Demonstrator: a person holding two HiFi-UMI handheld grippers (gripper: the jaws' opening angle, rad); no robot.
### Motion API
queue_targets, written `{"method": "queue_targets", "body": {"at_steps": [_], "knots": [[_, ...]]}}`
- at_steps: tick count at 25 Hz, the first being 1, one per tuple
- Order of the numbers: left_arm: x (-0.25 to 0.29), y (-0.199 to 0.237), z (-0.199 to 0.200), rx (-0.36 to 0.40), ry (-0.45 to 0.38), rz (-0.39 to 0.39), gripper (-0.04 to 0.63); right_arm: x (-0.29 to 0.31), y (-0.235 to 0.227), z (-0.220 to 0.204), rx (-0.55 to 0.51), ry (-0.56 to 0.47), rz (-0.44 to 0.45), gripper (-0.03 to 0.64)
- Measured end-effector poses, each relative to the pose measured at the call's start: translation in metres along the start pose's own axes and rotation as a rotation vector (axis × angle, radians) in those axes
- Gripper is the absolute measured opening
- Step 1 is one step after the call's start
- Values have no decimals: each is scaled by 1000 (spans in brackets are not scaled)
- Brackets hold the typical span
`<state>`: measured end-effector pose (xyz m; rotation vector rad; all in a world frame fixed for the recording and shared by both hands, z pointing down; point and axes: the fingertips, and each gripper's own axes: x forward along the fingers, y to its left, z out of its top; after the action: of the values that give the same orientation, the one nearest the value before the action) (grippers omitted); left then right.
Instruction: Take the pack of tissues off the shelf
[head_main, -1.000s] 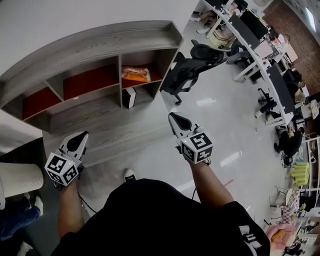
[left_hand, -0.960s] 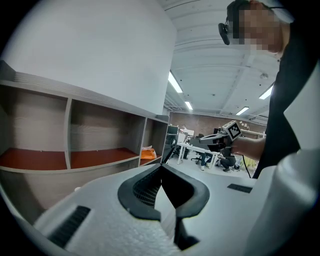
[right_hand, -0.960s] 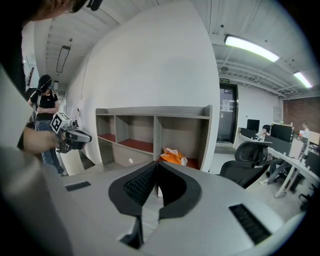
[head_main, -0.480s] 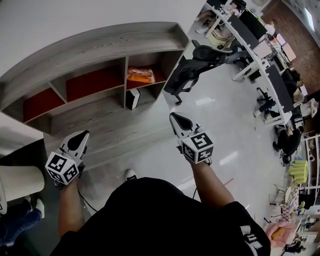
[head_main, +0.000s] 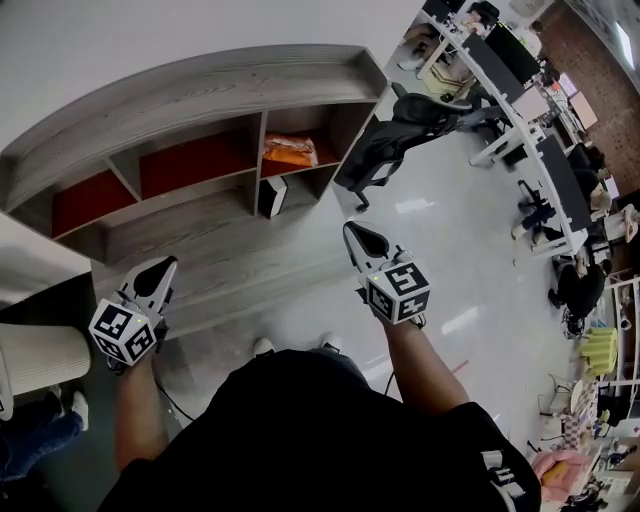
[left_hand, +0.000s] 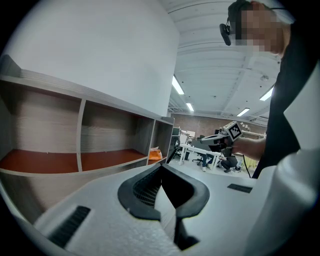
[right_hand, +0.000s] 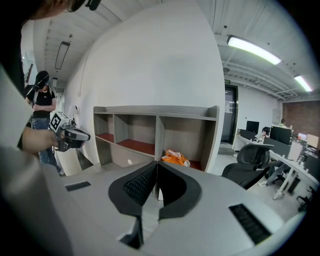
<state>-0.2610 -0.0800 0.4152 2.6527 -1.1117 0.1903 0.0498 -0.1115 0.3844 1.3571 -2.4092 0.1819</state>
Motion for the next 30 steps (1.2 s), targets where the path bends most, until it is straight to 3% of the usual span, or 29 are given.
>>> {"method": "queue_targets", "body": {"at_steps": [8, 21, 30], "knots": [[5, -7, -1, -9, 10, 43, 17, 7, -14, -2, -3, -9, 44, 11], [66, -34, 24, 1, 14, 129, 17, 29, -97, -7, -11, -25, 113, 11], [89, -41, 22, -21, 9, 181, 18, 57, -120, -7, -36, -2, 179, 11]]}}
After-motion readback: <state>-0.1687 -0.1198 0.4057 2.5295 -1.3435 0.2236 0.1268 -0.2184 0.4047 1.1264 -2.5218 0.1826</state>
